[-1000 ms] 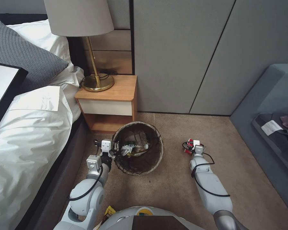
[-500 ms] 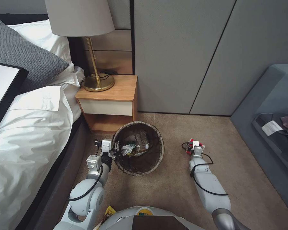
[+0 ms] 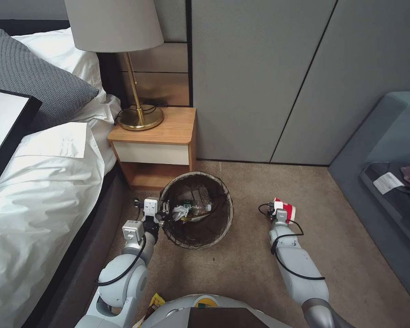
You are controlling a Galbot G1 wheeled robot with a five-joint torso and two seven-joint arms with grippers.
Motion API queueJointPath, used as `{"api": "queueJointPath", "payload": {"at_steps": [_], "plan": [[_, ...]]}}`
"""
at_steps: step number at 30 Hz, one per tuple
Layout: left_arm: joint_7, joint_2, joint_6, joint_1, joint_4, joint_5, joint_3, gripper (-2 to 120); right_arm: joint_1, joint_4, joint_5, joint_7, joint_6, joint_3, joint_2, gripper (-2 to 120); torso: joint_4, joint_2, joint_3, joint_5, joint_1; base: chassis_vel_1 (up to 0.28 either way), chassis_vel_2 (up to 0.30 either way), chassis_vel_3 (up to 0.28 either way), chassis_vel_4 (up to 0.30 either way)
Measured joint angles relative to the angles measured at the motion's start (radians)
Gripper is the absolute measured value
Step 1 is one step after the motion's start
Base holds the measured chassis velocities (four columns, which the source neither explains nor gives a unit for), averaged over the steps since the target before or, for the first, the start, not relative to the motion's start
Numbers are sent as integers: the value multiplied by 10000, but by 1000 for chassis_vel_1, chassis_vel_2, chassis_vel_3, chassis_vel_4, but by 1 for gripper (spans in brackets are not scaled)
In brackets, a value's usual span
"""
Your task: Pick up the trash bin, then pick up the garbage from the floor and place it into the trash bin.
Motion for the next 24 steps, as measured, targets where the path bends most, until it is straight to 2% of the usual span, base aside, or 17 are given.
{"api": "queueJointPath", "payload": {"at_steps": [1,3,24], "plan": [[0,0,0,0,0,0,0,0,0,0,0,0,0,0,0,9,0,0,0,0,0,0,0,0,0],[0,7,0,-12,-10,-19,-2,0,-29,33,6,2,-2,16,-25,0,-1,0,1,-3,0,0,0,0,0],[0,24,4,-40,-67,-87,-3,0,-272,484,-43,-8,199,36,-107,0,-3,0,1,-1,0,0,0,0,0]]}}
